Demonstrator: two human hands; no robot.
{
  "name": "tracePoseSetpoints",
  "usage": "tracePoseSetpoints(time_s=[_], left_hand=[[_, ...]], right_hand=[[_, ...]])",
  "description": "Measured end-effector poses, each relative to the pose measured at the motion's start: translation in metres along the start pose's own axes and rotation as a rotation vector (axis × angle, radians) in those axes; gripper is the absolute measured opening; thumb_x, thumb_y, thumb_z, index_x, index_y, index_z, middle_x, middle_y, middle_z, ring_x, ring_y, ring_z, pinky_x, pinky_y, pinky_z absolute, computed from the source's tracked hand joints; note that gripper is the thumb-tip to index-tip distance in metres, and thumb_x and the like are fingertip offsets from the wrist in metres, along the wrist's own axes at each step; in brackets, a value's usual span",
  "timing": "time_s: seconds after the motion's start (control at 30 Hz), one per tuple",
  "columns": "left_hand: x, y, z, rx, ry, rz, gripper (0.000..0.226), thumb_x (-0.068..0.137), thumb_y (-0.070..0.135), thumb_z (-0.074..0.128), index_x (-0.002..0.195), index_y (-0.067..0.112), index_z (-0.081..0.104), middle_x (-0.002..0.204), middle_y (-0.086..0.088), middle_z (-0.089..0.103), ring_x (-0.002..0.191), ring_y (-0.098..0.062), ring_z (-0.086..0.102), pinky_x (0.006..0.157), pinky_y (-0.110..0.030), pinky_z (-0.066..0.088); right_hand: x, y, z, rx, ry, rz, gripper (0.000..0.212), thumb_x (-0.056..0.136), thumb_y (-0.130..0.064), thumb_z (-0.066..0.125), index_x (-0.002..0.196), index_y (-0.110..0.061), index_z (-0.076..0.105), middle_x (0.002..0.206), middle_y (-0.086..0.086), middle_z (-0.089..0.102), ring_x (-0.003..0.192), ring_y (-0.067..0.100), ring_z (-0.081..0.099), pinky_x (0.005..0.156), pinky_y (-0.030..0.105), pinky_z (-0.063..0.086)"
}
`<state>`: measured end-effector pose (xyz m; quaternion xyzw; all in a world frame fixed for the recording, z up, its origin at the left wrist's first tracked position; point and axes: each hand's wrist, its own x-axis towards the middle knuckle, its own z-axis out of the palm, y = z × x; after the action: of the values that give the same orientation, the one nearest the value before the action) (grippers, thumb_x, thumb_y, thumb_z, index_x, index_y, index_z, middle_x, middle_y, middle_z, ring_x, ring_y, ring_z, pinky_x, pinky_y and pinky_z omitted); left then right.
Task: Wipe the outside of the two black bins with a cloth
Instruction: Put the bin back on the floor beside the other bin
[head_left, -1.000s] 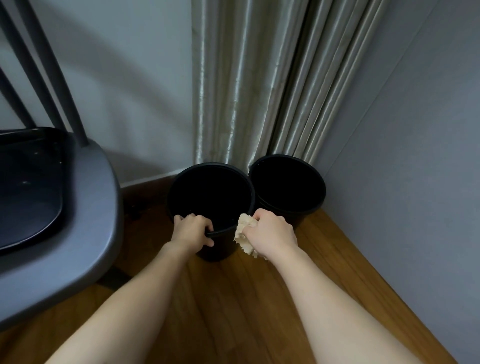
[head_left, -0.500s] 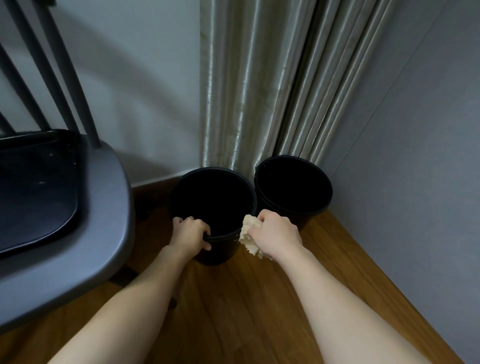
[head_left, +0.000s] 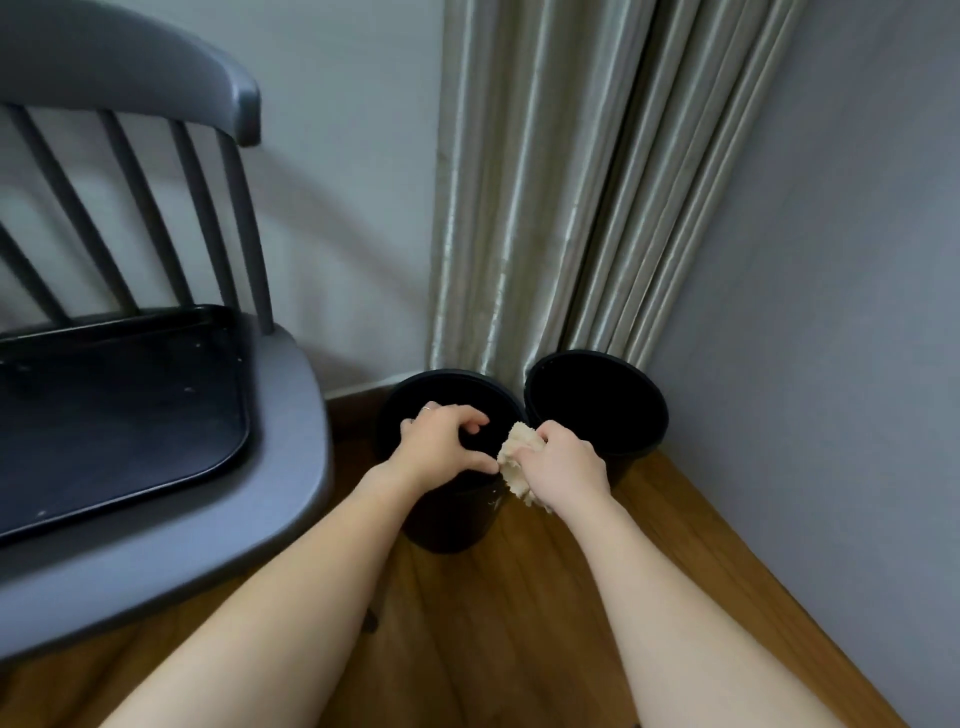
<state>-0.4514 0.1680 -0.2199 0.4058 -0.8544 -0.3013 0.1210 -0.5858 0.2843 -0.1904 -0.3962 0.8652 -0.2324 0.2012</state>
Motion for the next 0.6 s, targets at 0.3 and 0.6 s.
tracePoseSetpoints(time_s=[0.3,0.6], left_hand=[[-0.040,0.065,-0.095,-0.257,0.053,0.147,0.047,0.078,0.029,0.089,0.121,0.020,0.072,0.109,0.004,0.075,0.100,-0.010,0.068,0.094,-0.030,0.053],[-0.092,0.077,-0.202,-0.262,0.271,0.182,0.030,0.070,0.027,0.094,0.093,0.017,0.077,0.083,-0.002,0.077,0.071,-0.006,0.065,0.072,-0.025,0.055]], right_hand=[[-0.044,-0.062,-0.055,0.342,0.007,-0.187,0.014,0.092,-0.031,0.048,0.084,-0.028,0.059,0.074,0.002,0.069,0.058,0.016,0.068,0.050,0.031,0.053],[-0.085,-0.143,-0.078,0.572,0.005,-0.342,0.036,0.083,-0.061,0.059,0.089,-0.026,0.053,0.084,-0.001,0.067,0.061,0.009,0.066,0.049,0.026,0.050]])
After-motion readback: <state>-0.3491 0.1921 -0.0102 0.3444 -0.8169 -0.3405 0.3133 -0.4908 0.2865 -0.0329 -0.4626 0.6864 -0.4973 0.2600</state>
